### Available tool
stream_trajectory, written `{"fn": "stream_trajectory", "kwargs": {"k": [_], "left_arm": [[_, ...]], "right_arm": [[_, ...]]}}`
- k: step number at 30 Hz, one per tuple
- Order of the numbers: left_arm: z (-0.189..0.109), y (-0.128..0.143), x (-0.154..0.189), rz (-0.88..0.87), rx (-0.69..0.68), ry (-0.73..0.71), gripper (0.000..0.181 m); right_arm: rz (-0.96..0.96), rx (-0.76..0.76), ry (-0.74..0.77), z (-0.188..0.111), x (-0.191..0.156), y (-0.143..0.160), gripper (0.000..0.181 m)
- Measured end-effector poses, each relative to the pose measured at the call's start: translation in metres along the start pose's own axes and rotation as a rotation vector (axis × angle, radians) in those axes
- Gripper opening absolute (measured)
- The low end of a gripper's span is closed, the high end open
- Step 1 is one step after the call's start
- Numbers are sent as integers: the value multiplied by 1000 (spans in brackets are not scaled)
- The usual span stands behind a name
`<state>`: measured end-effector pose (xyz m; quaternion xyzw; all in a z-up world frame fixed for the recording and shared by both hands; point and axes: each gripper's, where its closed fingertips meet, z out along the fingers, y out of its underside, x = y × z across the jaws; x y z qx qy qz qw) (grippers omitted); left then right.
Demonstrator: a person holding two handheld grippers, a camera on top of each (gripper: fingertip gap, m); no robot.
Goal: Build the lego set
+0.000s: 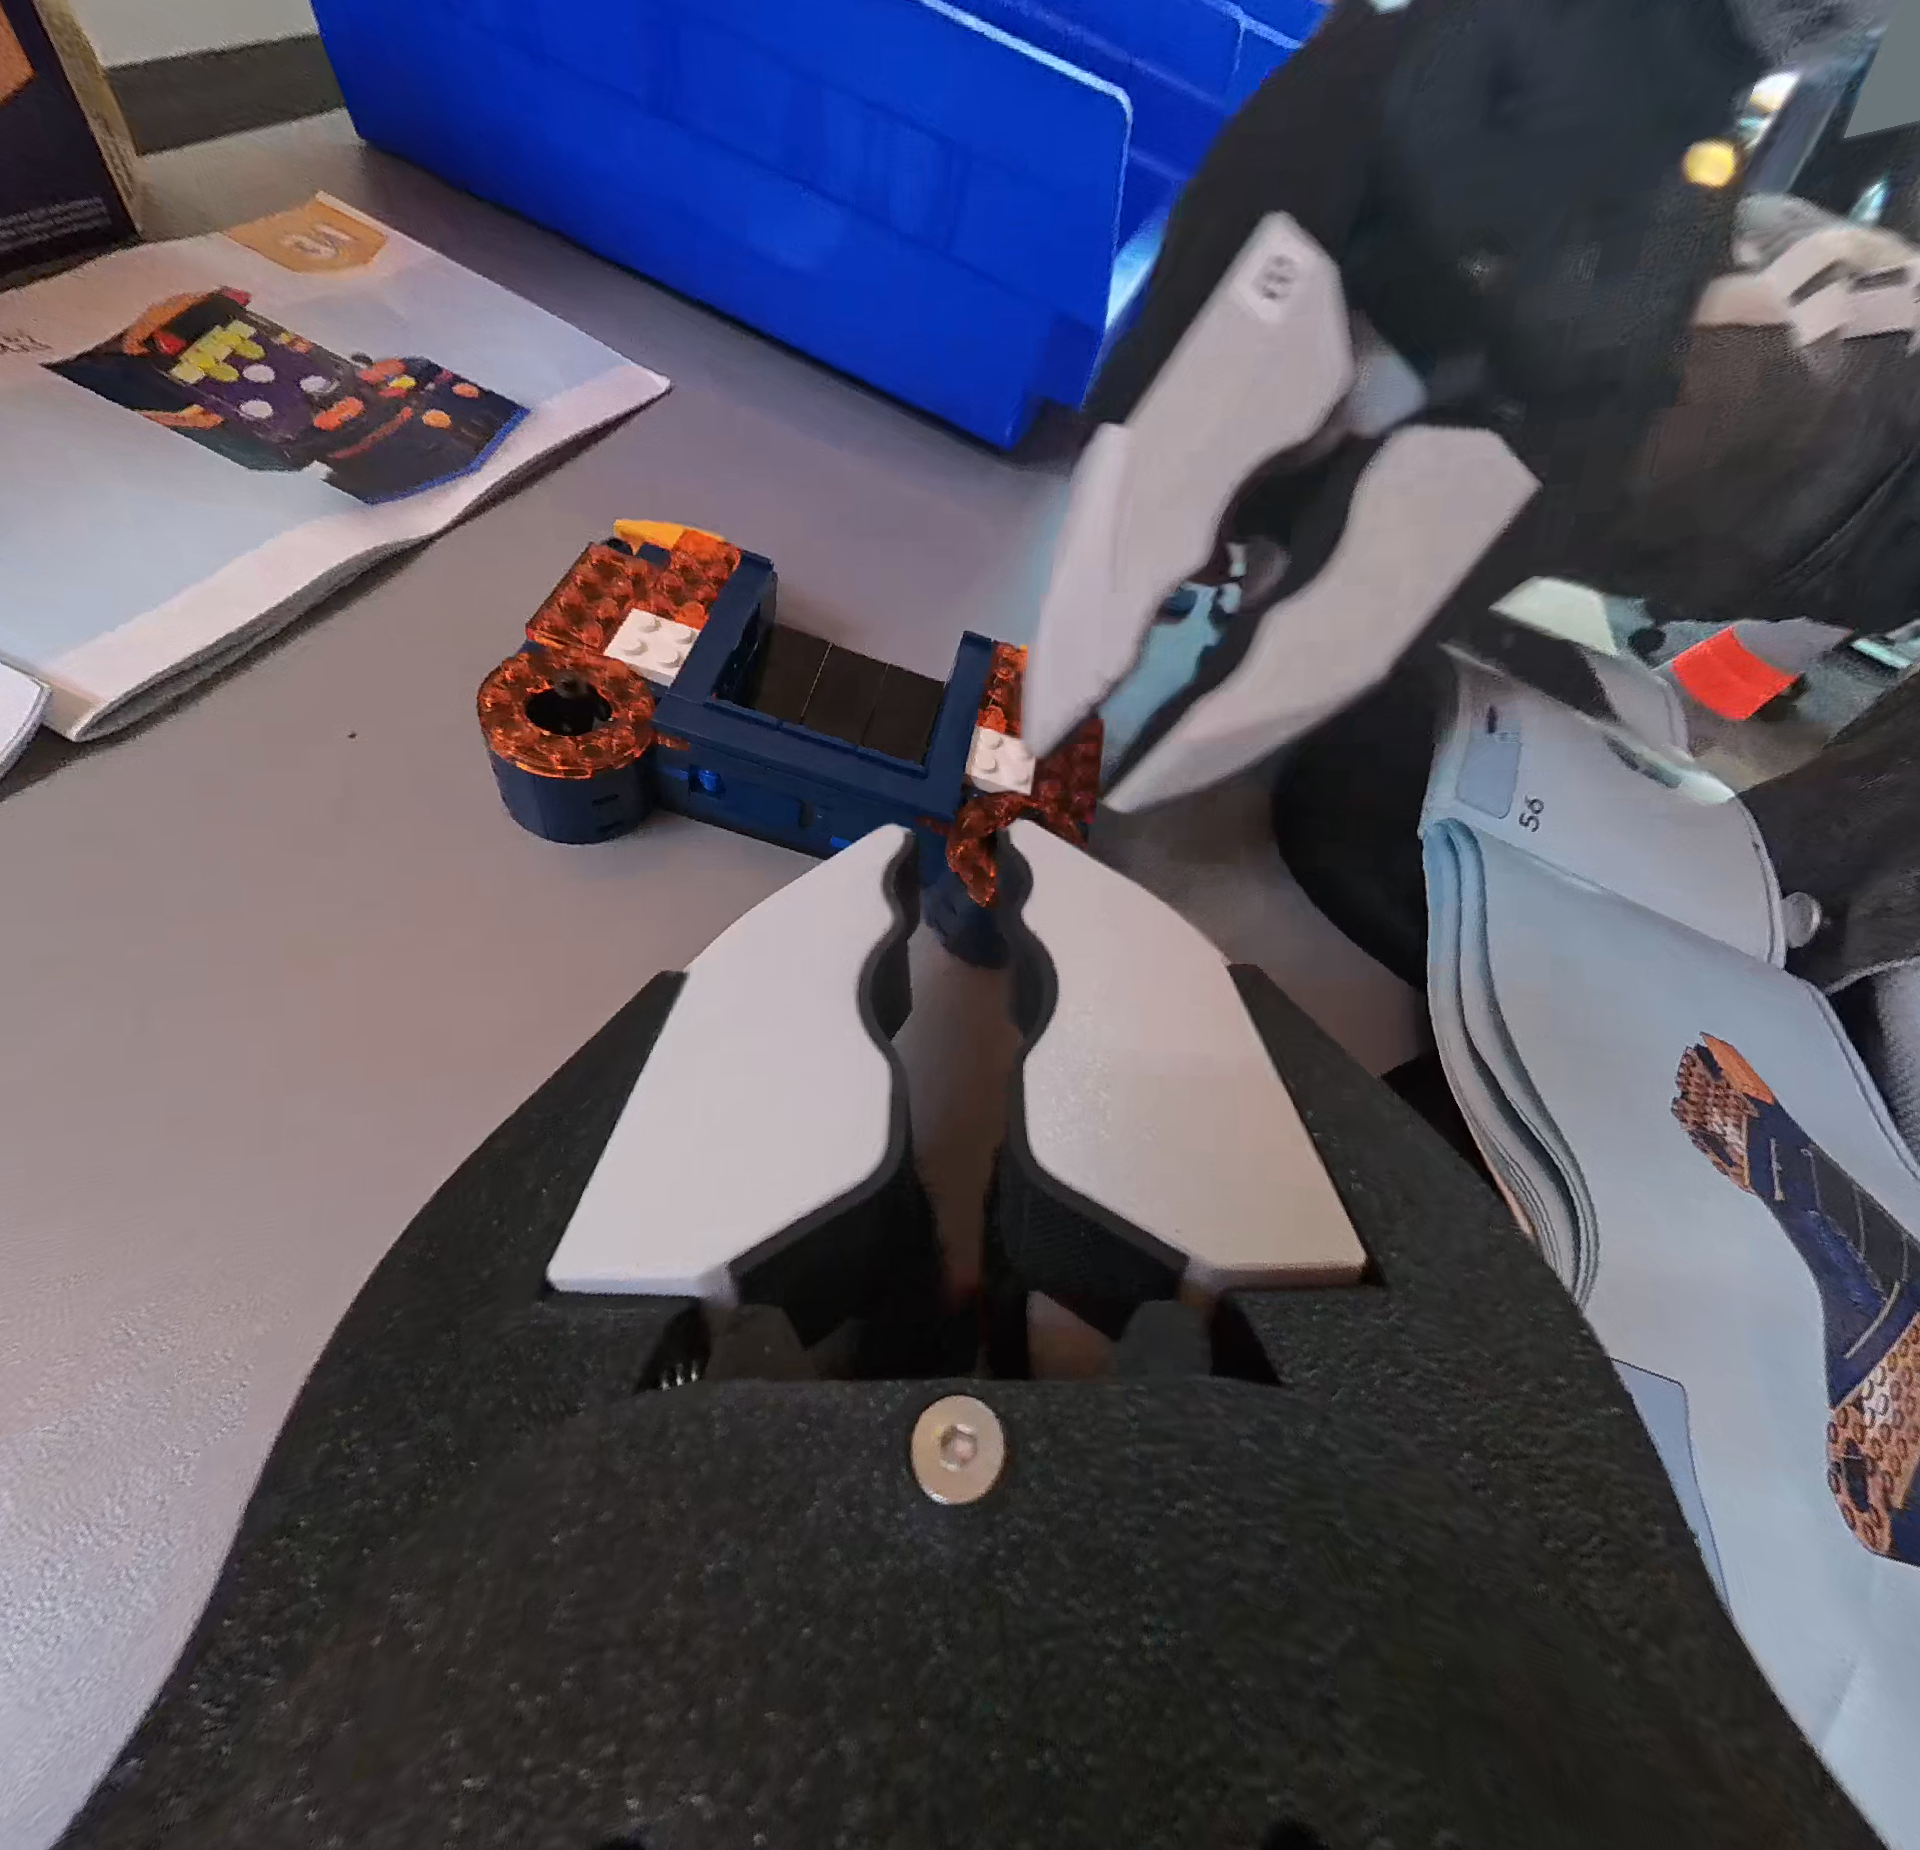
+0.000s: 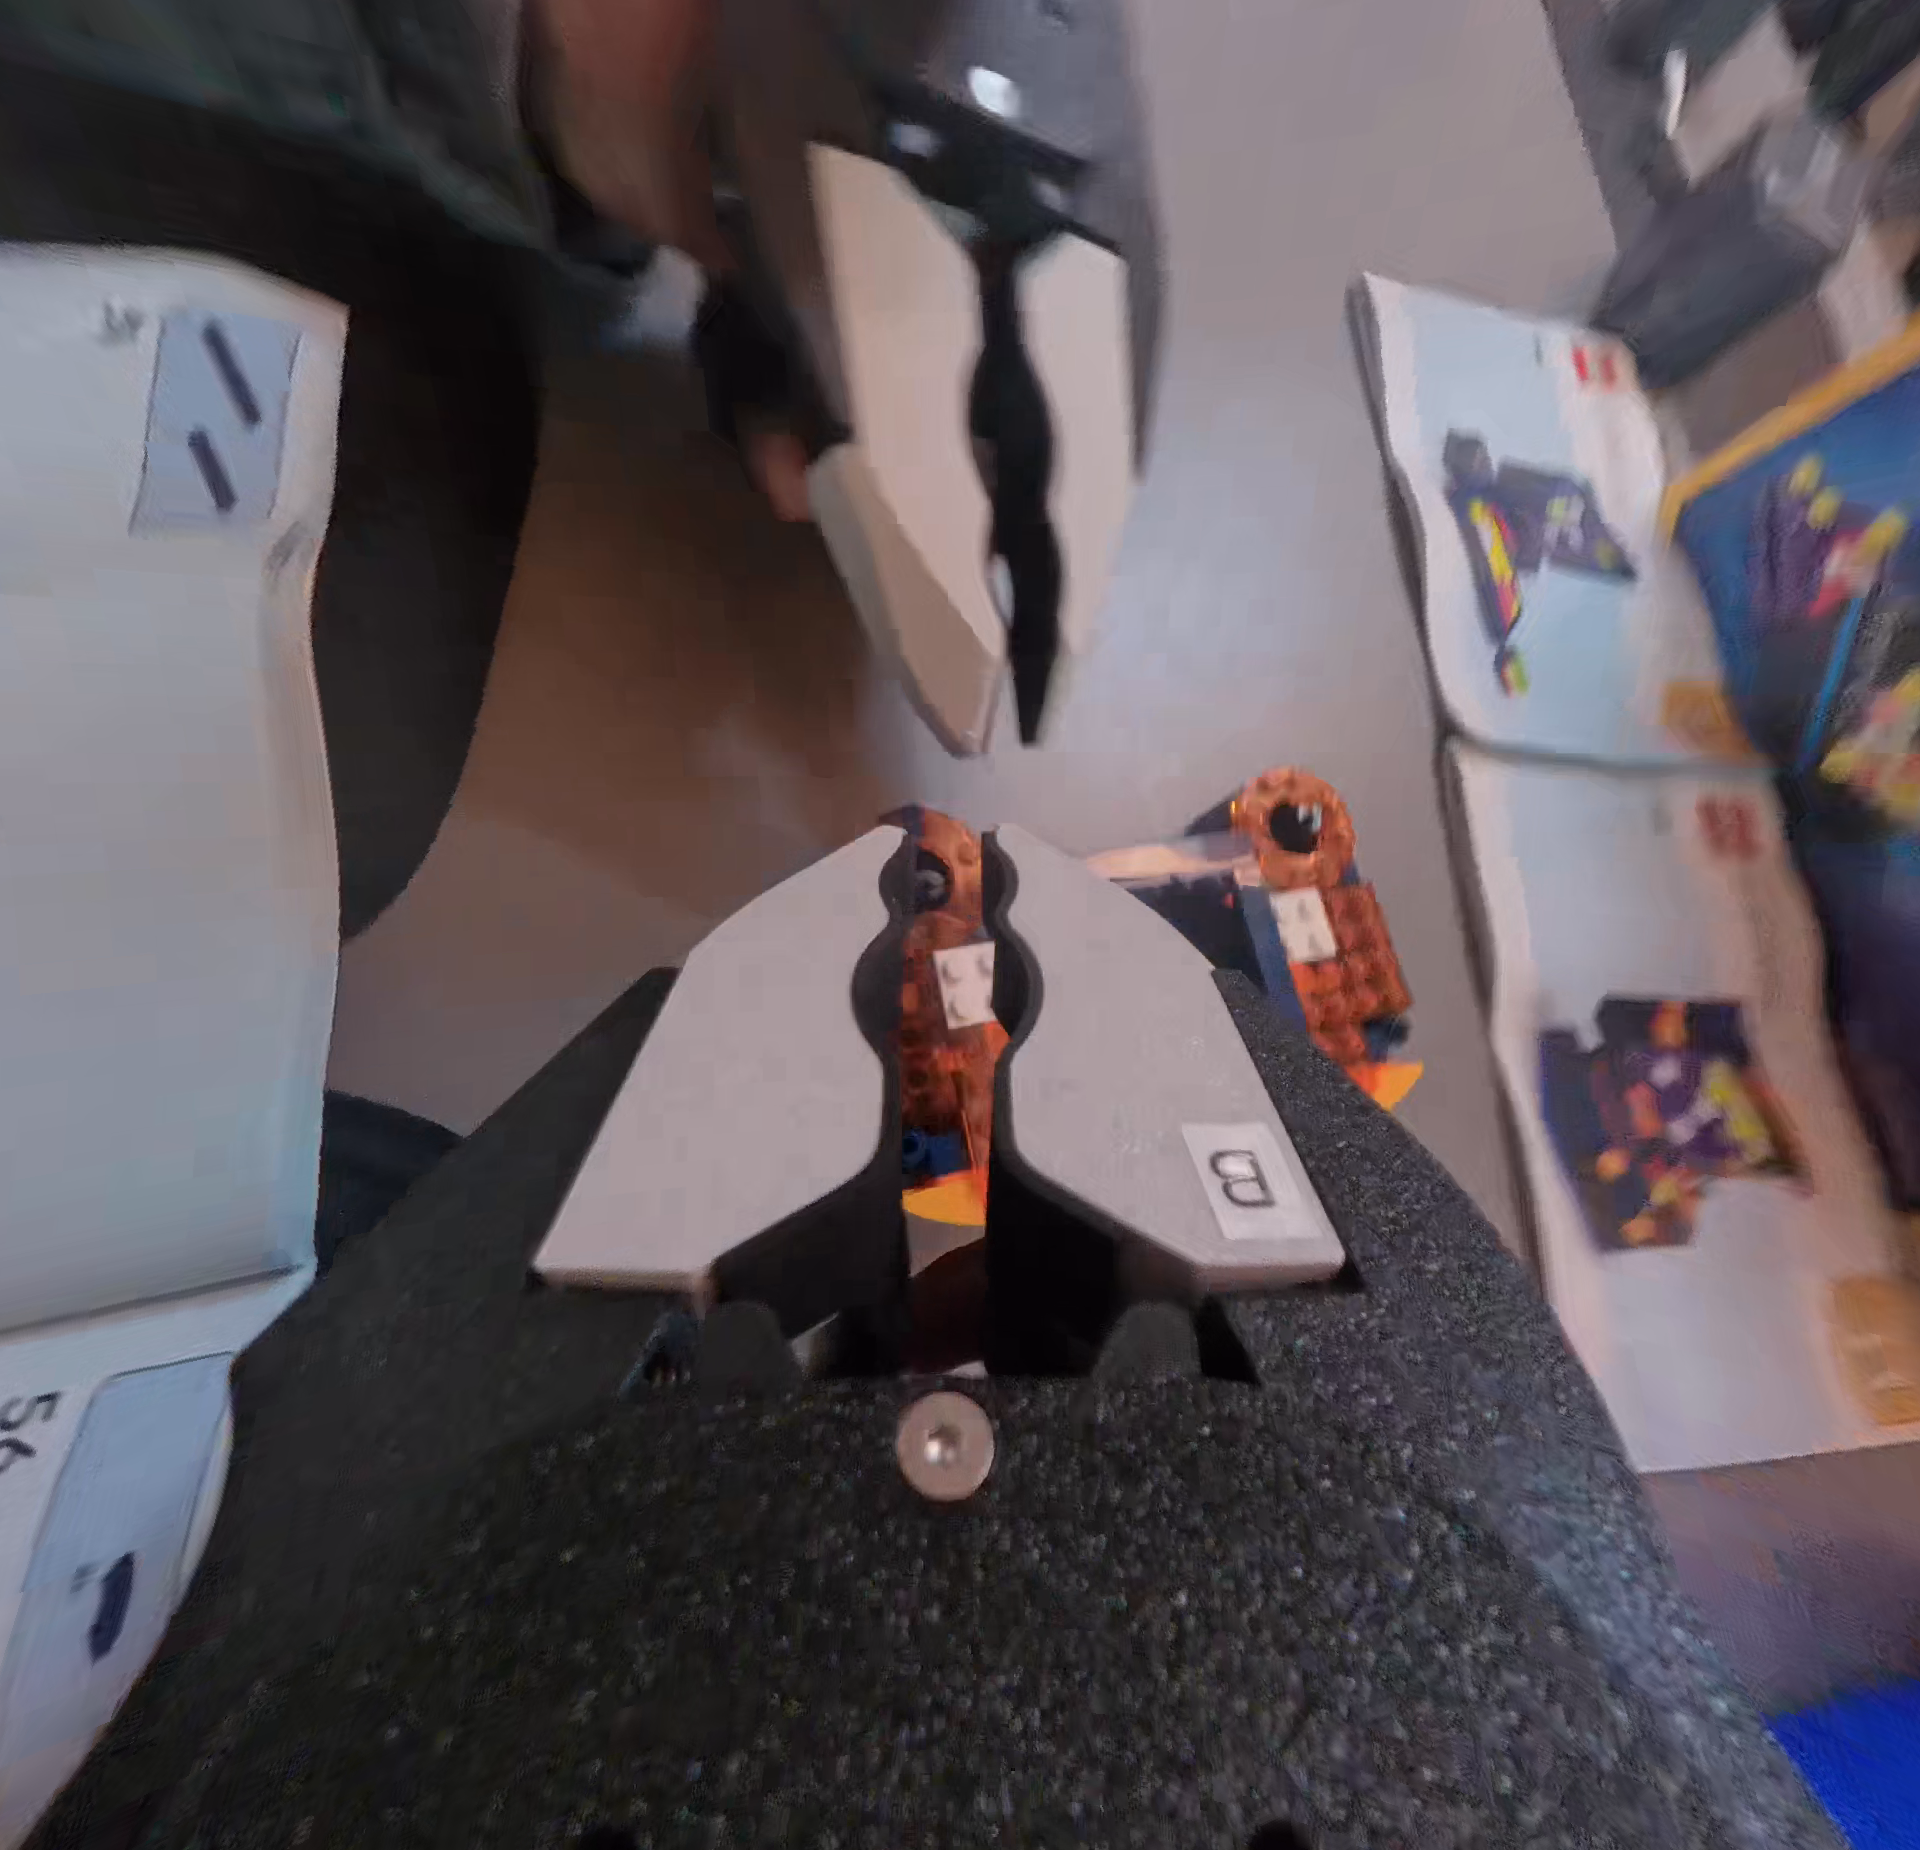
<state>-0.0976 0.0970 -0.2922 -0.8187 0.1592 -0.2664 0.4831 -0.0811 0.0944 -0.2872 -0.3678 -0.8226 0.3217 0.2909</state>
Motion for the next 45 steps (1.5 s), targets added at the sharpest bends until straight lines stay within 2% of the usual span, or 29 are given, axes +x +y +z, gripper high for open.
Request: {"fn": "stream_trajectory", "kwargs": {"k": [2,4,7,9,12,15,20,25,28,32,39,45], "left_arm": [[-3,-3,2,-2,26,18,6],[-5,-5,9,54,39,68,4],[-9,-4,20,312,38,96,5],[-10,4,22,508,-6,82,12],[-8,8,24,656,-35,95,20],[-6,2,33,697,-11,140,25],[3,6,32,801,-63,134,32],[8,6,32,844,-37,93,35],[6,6,32,822,-18,100,34],[8,10,30,841,-47,89,34],[12,13,30,866,-57,82,31],[15,19,29,967,-77,57,17]], "right_arm": [[157,19,-67,-2,5,8,17],[235,28,-99,-2,9,15,24],[281,48,-110,-2,18,19,17],[323,38,-159,0,19,23,17],[334,-4,-196,7,16,28,19],[327,-18,-160,9,18,29,15],[344,6,-176,9,16,30,10],[349,53,-153,4,19,25,18],[421,133,-57,-5,31,17,0],[348,101,65,-5,28,25,0],[278,78,116,1,24,34,0],[291,90,110,0,24,34,0]]}}
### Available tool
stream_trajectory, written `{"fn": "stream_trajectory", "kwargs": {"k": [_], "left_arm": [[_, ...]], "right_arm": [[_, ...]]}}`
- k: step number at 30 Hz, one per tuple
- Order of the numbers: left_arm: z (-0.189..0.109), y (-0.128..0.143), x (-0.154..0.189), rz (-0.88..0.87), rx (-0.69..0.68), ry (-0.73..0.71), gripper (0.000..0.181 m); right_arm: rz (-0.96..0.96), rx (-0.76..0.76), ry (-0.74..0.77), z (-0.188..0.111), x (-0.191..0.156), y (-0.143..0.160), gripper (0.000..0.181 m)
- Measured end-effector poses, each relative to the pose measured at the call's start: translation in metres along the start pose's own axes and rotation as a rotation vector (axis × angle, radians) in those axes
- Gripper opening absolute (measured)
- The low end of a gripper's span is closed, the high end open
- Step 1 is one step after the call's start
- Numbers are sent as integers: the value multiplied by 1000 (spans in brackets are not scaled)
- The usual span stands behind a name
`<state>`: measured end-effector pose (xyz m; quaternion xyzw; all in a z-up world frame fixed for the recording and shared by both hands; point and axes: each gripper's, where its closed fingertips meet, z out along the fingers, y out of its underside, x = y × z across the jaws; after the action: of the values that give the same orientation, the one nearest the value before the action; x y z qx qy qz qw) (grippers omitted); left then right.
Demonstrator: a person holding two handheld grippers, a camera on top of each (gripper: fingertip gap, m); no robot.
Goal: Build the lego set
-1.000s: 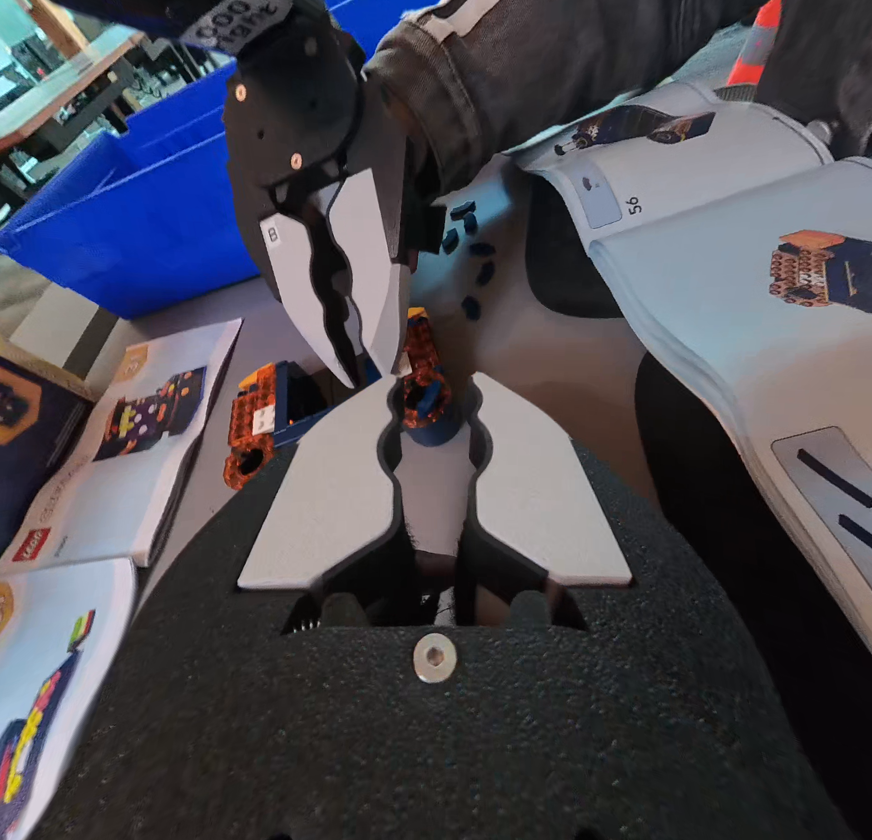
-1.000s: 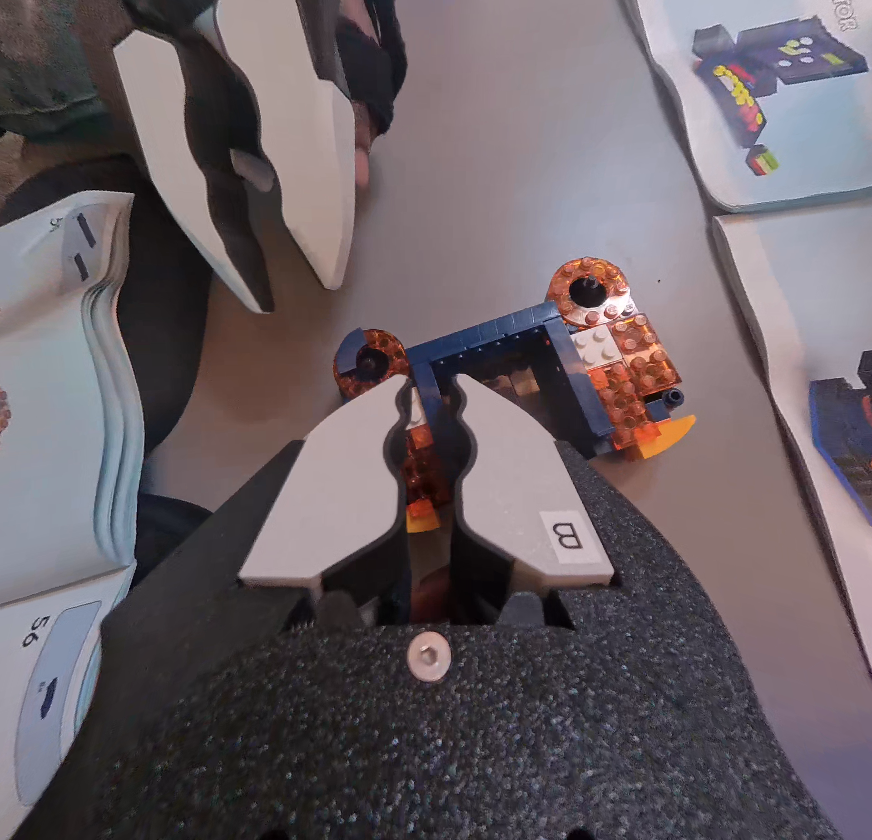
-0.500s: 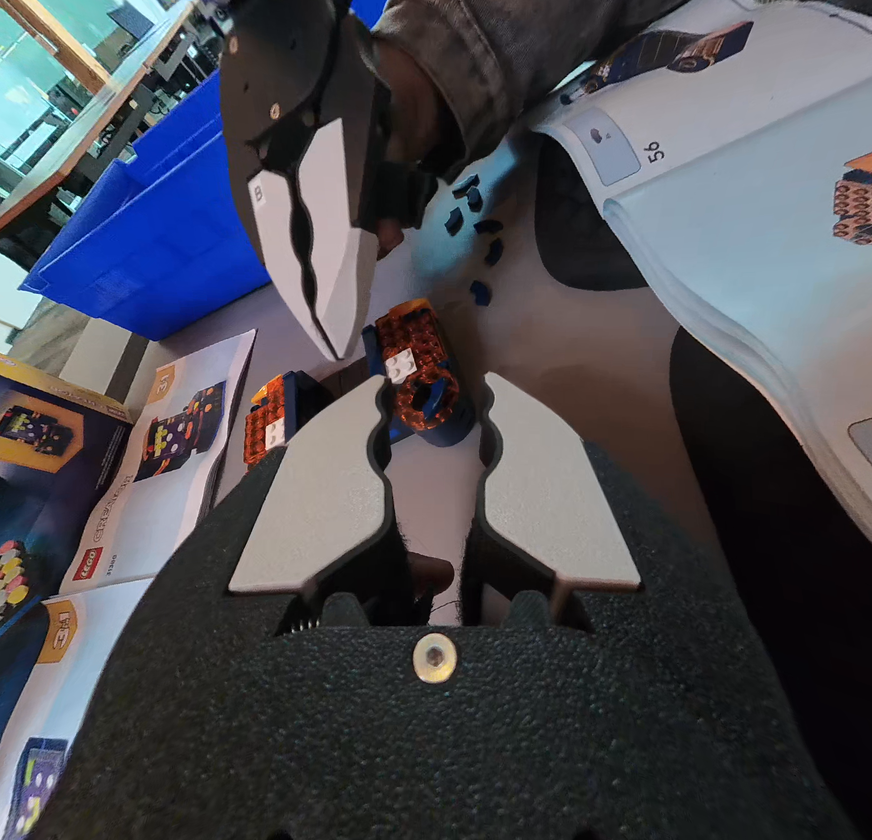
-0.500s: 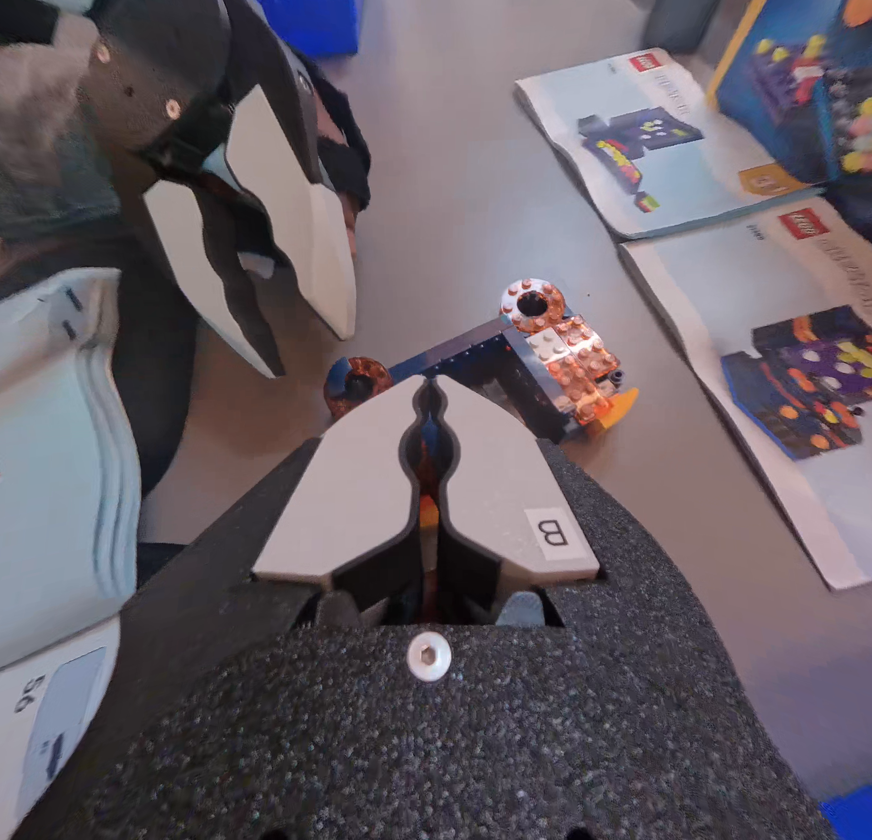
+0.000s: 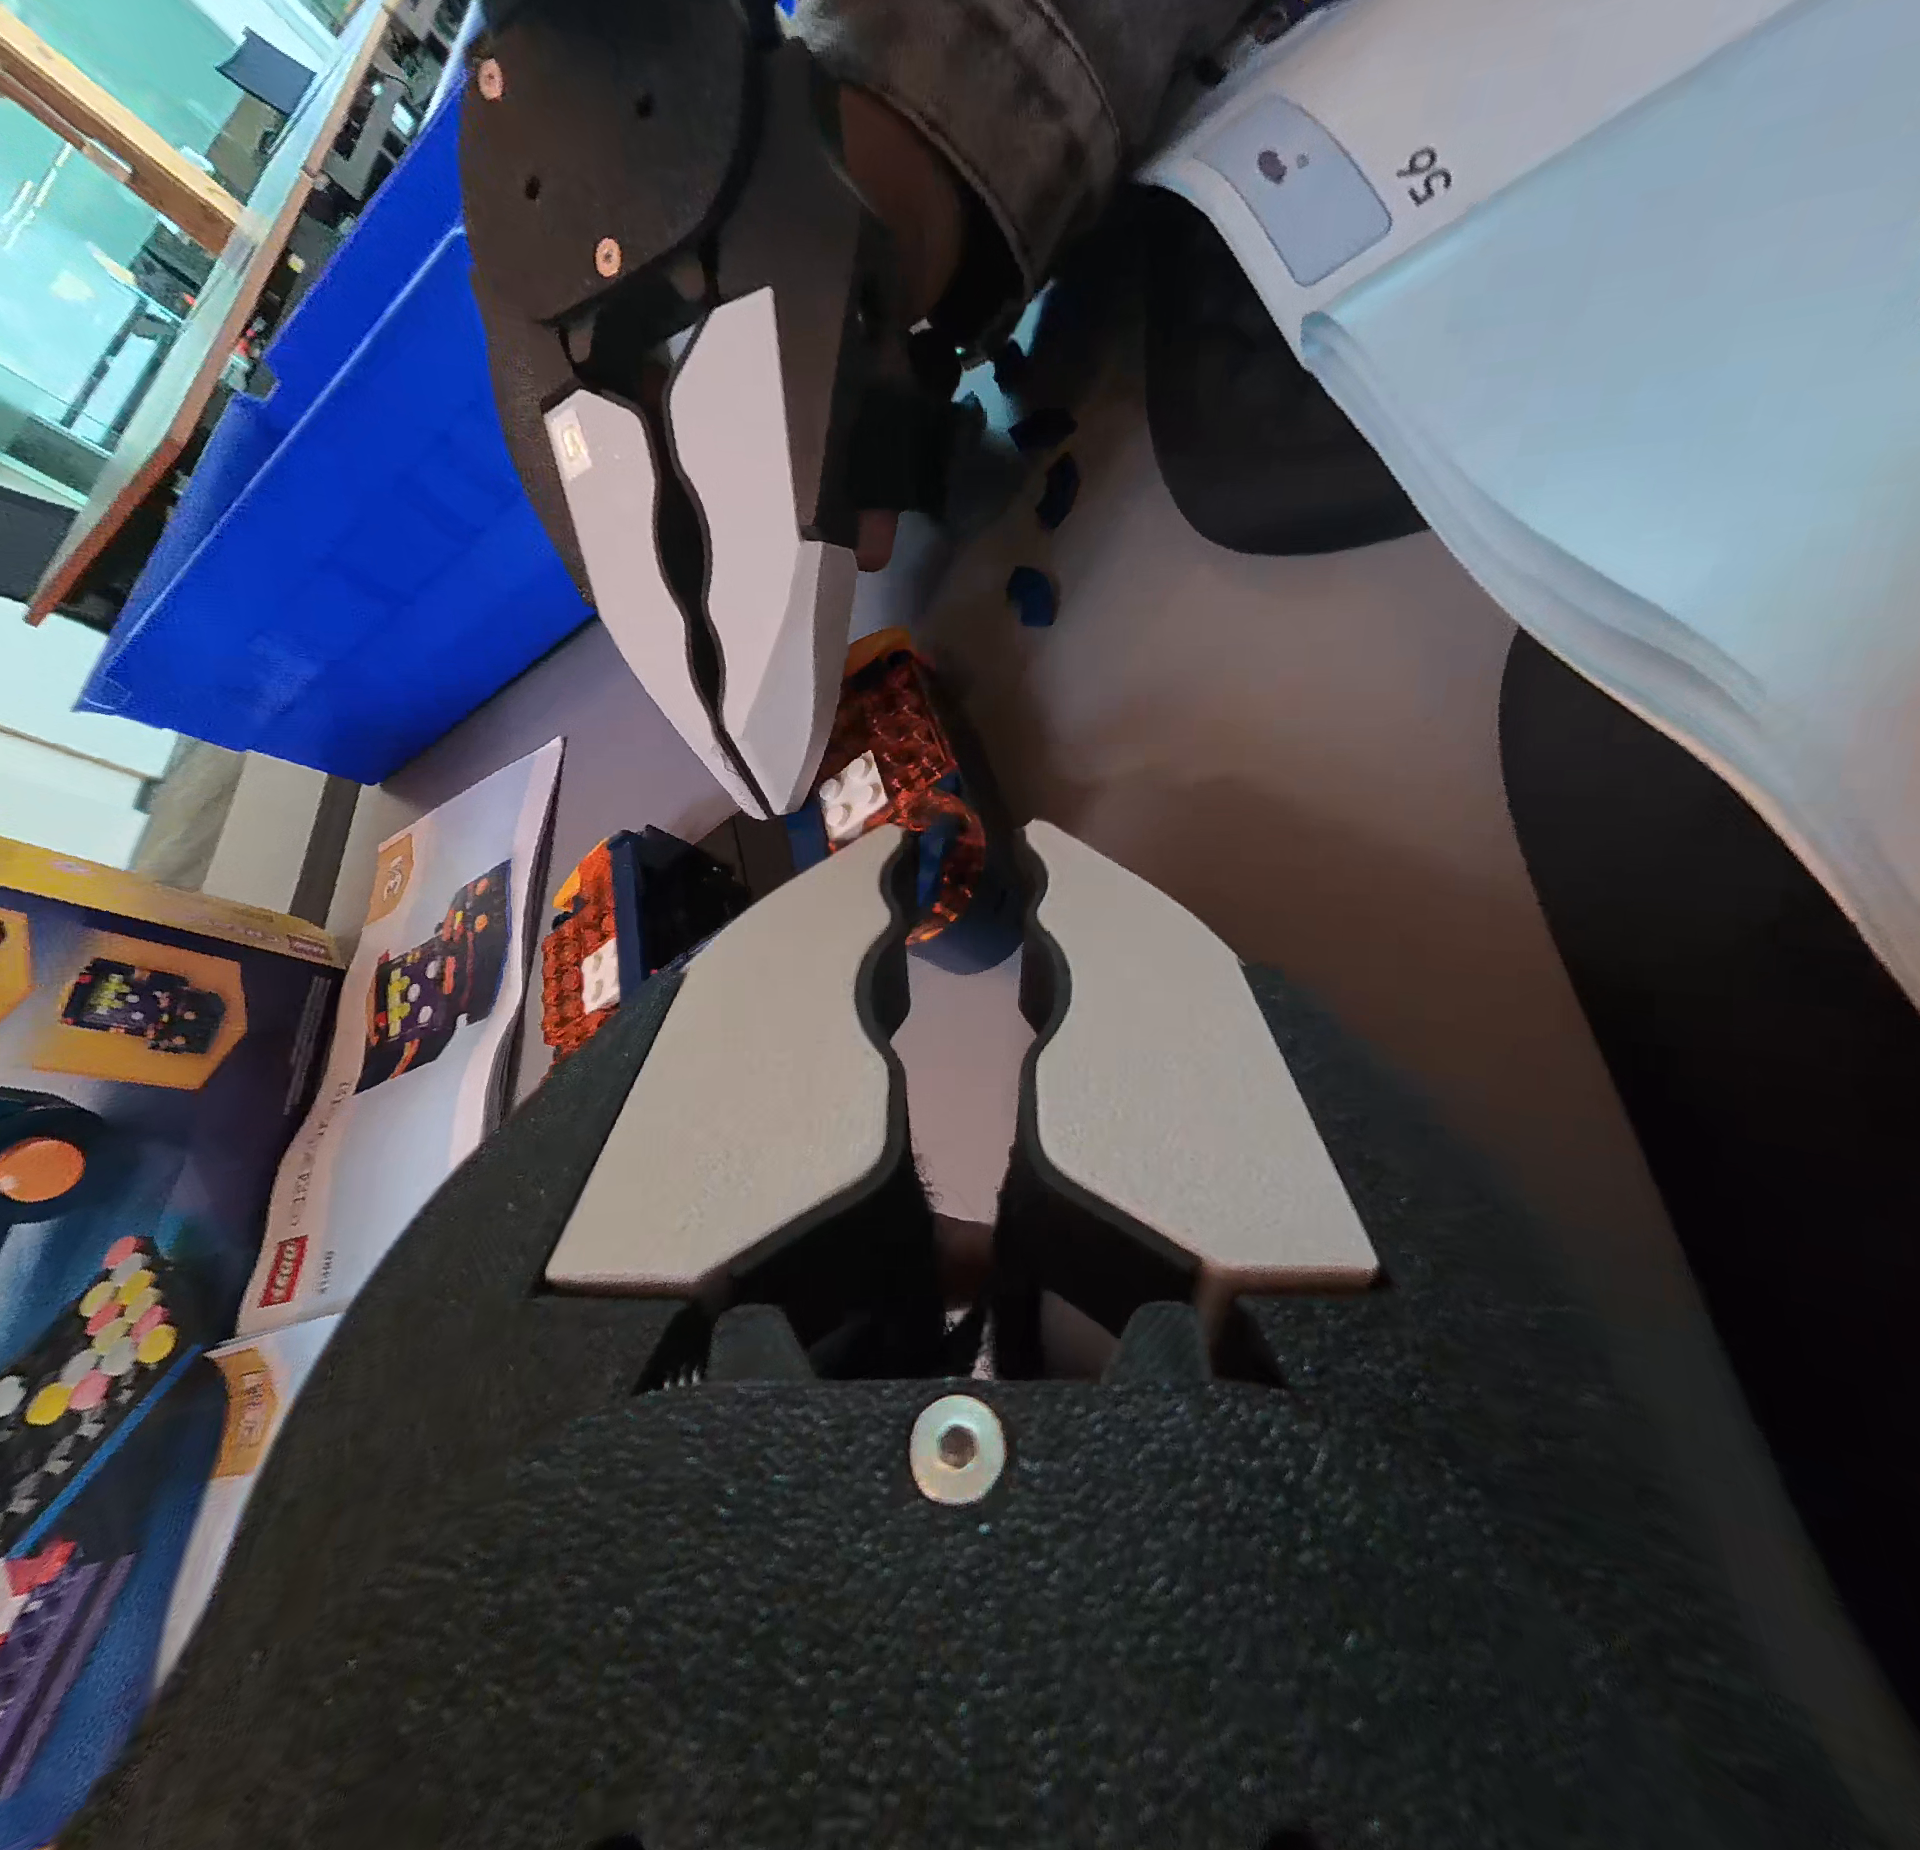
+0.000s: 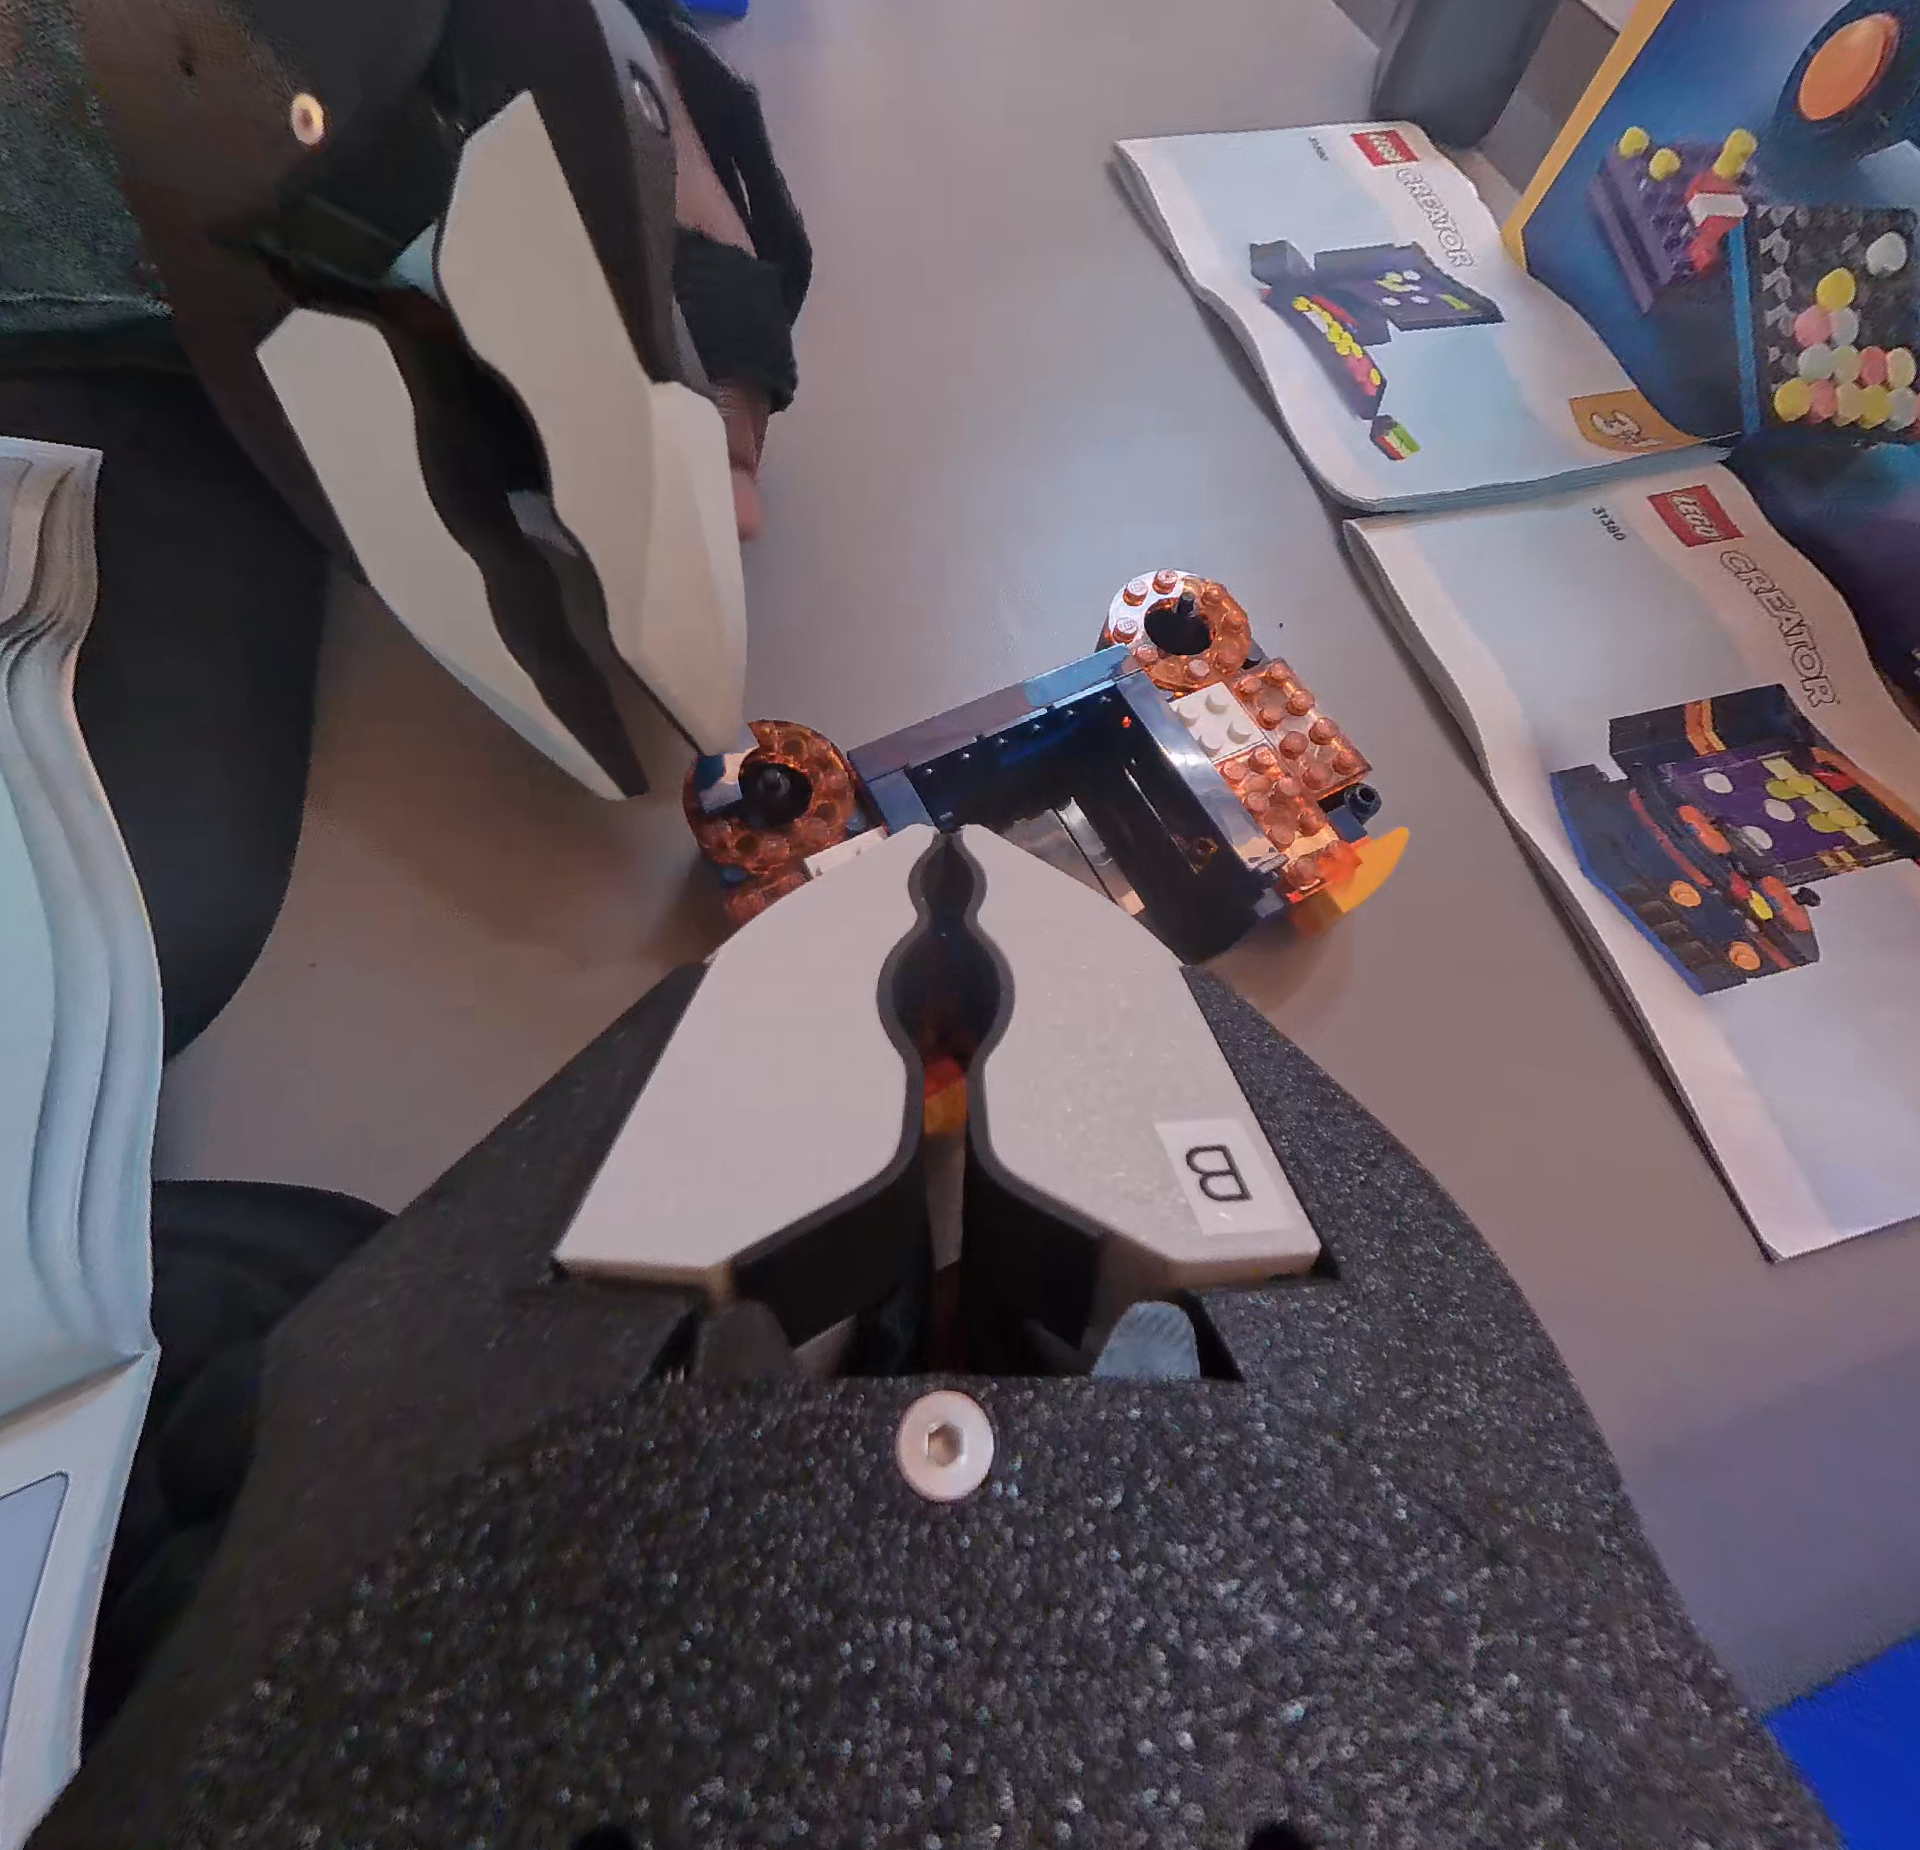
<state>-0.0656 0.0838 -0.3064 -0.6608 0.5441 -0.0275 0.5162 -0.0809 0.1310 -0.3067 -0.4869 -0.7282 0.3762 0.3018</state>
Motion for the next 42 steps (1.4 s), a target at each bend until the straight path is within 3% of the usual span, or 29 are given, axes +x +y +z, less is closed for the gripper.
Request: {"fn": "stream_trajectory", "kwargs": {"k": [26,34,42], "left_arm": [[3,3,-1,263,-26,-108,5],[4,1,2,36,9,-12,0],[5,-2,0,-349,23,157,0]], "right_arm": [[27,7,-2,0,1,1,0],[43,9,1,0,1,1,0],[55,9,-6,0,2,2,0]]}}
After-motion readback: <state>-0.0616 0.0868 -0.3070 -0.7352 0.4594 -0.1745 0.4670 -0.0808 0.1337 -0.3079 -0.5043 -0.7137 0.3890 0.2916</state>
